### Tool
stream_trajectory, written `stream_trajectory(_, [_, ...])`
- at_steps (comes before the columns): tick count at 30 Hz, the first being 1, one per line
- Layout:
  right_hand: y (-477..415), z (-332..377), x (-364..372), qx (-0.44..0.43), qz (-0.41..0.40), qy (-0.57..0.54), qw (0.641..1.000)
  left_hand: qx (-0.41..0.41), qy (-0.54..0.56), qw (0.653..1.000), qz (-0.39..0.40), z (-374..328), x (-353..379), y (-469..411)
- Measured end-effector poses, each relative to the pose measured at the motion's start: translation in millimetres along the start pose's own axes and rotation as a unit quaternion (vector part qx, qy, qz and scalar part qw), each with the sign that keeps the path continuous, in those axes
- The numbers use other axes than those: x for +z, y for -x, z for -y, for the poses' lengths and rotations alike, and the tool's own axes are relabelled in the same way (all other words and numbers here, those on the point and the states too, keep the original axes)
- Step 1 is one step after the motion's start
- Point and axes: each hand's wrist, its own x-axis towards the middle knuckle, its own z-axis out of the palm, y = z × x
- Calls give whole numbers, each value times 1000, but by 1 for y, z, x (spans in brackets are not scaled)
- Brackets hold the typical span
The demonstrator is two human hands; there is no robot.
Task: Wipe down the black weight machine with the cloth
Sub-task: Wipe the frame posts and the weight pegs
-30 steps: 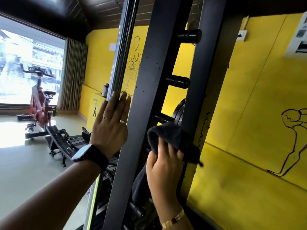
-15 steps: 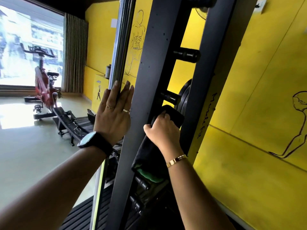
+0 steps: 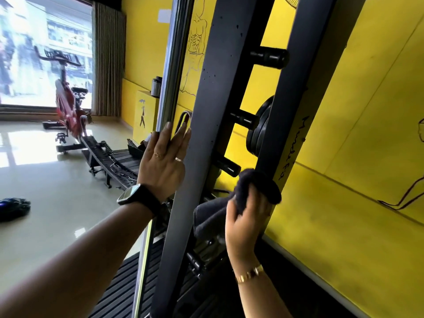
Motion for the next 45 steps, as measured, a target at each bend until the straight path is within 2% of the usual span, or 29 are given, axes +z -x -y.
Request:
stream_trajectory(3, [39, -1, -7, 24, 42, -14, 999, 4, -1, 1000, -11, -2, 4, 13])
stream_trajectory(6, [55, 1, 4, -31, 155, 98, 983, 11, 5, 1000, -28, -4, 7, 24])
stream_trajectory(9, [45, 7, 25, -66, 257, 226, 937, 20, 5, 999, -26, -5, 11, 37])
stream_trajectory(14, [20, 23, 43, -60, 341, 370, 862, 34, -2, 999, -4, -10, 15, 58])
stream_trajectory(16, [-2, 21, 43, -34, 388, 351, 852, 32, -2, 999, 14, -11, 14, 64])
stream_trajectory(18, [-32, 14, 44, 37, 461, 260, 848, 35, -7, 999, 21, -12, 13, 68])
stream_trajectory(20, [-47, 10, 46, 98, 516, 211, 825, 38, -20, 999, 23, -13, 12, 71])
stream_trajectory(21, [-44, 9, 46, 83, 501, 215, 834, 40, -27, 999, 23, -14, 12, 73])
stream_trajectory(23, [-22, 6, 43, -3, 402, 255, 879, 44, -41, 998, 21, -15, 12, 76])
stream_trajectory(26, [18, -5, 35, -89, 305, 297, 900, 52, -55, 997, 11, -16, 14, 81])
stream_trajectory(29, [43, -24, 29, -127, 246, 237, 931, 56, -43, 997, 6, -16, 15, 86])
stream_trajectory(32, [67, -32, 14, -43, 165, 94, 981, 58, -29, 998, 25, -17, 15, 96])
stream_trajectory(35, [99, -26, -7, 33, 120, 16, 992, 54, -35, 996, 56, -21, 17, 108])
stream_trajectory(38, [125, -25, -6, -3, 208, 69, 976, 50, -53, 996, 54, -25, 19, 116])
stream_trajectory(40, [127, -28, 12, -46, 314, 152, 936, 61, -59, 995, 44, -24, 19, 122])
stream_trajectory(42, [118, -25, 32, -29, 410, 231, 882, 79, -67, 994, 33, -23, 19, 128])
stream_trajectory(43, [115, -22, 40, -20, 433, 263, 862, 85, -71, 993, 33, -22, 20, 132])
stream_trajectory(45, [100, -15, 52, -12, 433, 301, 850, 89, -81, 992, 40, -24, 22, 136])
